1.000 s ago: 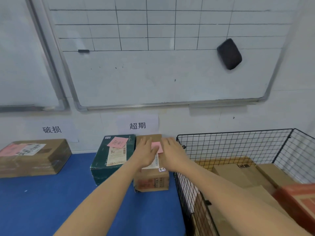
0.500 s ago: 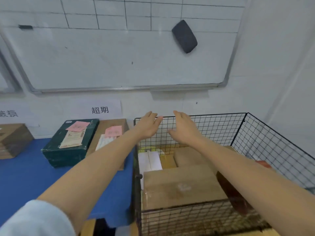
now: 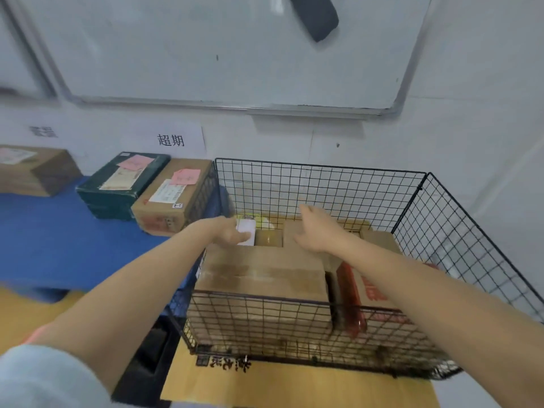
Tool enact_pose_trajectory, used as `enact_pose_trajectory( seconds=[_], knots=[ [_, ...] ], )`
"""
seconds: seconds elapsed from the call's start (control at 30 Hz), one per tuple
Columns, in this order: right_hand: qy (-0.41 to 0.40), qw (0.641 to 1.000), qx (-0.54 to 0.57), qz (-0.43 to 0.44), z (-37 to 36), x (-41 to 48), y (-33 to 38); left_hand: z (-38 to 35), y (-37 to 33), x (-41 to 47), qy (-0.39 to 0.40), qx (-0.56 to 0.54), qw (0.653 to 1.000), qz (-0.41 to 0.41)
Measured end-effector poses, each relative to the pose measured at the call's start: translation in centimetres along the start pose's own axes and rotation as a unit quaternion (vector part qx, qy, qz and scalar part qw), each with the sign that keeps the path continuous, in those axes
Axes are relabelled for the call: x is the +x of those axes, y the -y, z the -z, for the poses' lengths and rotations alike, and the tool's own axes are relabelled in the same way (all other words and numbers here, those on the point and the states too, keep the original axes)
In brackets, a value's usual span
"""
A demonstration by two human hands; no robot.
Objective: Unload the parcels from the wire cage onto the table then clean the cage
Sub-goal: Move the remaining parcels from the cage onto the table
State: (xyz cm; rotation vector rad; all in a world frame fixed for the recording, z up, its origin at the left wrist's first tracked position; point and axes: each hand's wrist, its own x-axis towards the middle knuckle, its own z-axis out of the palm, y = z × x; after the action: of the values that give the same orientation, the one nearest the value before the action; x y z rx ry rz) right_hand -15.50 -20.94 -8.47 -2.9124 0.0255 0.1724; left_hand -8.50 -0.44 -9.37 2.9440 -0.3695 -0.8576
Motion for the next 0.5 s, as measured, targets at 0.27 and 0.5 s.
enact_pose_trajectory(
  seconds=[0.27, 0.5],
  knots=[
    [0.162, 0.983, 0.011, -0.085, -2.3, -1.5, -1.4, -2.8, 0.7, -1.4, 0.014, 0.050, 0.998, 0.022],
    [0.217, 0.956, 0.119, -0.157, -2.2, -1.2, -0.9, -2.1, 0.0, -2.7, -0.020, -0.006, 1.000, 0.020]
  ],
)
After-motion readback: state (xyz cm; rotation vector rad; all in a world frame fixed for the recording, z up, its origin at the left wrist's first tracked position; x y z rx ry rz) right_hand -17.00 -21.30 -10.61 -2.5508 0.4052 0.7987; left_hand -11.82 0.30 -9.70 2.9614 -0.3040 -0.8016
